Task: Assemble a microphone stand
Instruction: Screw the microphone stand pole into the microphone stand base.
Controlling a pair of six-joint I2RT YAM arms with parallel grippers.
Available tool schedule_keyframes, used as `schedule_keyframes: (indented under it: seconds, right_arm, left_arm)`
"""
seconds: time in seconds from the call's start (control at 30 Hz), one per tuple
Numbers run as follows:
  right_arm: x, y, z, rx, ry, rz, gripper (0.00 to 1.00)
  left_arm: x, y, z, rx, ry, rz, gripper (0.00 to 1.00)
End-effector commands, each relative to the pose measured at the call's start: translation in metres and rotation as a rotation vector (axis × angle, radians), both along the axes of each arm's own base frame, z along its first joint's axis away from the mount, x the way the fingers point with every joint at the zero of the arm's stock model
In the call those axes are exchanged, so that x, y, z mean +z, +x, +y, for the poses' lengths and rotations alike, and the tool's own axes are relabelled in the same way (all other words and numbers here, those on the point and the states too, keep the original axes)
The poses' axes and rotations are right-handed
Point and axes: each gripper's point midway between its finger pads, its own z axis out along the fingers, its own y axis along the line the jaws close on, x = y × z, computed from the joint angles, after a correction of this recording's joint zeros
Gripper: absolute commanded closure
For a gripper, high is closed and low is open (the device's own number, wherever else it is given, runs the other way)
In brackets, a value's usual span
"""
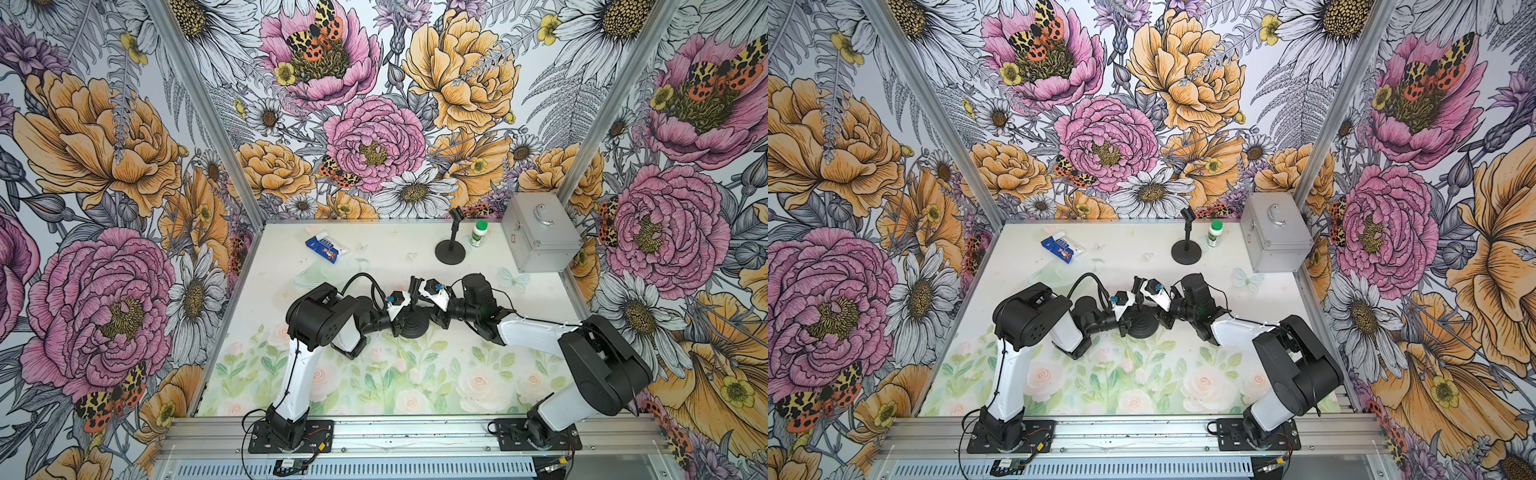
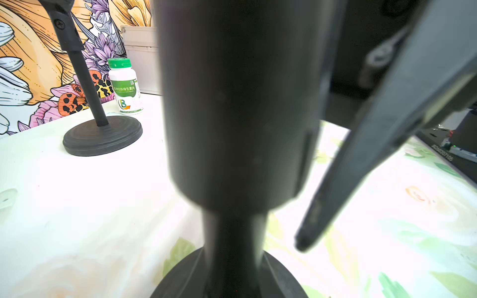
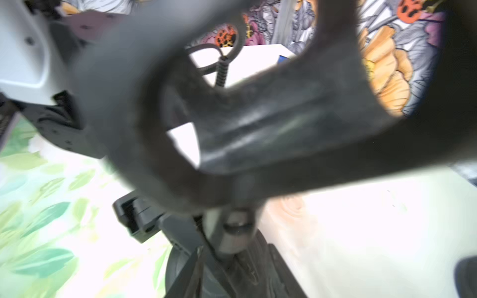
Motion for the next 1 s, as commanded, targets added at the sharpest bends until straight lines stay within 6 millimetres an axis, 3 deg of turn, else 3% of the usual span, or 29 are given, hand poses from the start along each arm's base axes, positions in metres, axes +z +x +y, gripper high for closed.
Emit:
schedule_keyframes:
  seconds: [0.0,0.3,0.53,0.63,0.73,0.8,0.87,0.97]
  right_arm:
    - [0.004,-0.026,0.003,0.187,0.024,0.049,0.60]
    - [0.017,0.006,0.007,0.238,-0.007,0.031,0.61]
    - [0.031,0.009,0.015,0.297,0.057,0.037,0.62]
    - [0.034,0.009,0.017,0.312,0.073,0.044,0.71]
    - [0.030,0.014,0.017,0.270,0.050,0.054,0.87]
    - [0.019,0.024,0.013,0.164,-0.013,0.062,0.97]
    - [0.008,0.041,0.005,-0.007,-0.074,0.054,1.00]
    - [-0.007,0.082,-0.037,-0.526,-0.129,0.041,1.00]
  left_arm:
    - [-0.008,-0.015,-0.005,-0.060,0.012,-0.001,0.81]
    - [-0.008,-0.016,-0.005,-0.076,0.006,0.005,0.81]
    - [-0.008,-0.015,-0.005,-0.079,0.004,0.008,0.82]
    - [-0.008,-0.015,-0.004,-0.077,0.005,0.008,0.82]
    - [-0.008,-0.015,-0.004,-0.074,0.005,0.008,0.81]
    - [-0.008,-0.014,-0.004,-0.071,0.006,0.009,0.80]
    - [-0.008,-0.014,-0.004,-0.070,0.006,0.009,0.80]
    - [-0.008,-0.013,-0.005,-0.066,0.004,0.009,0.80]
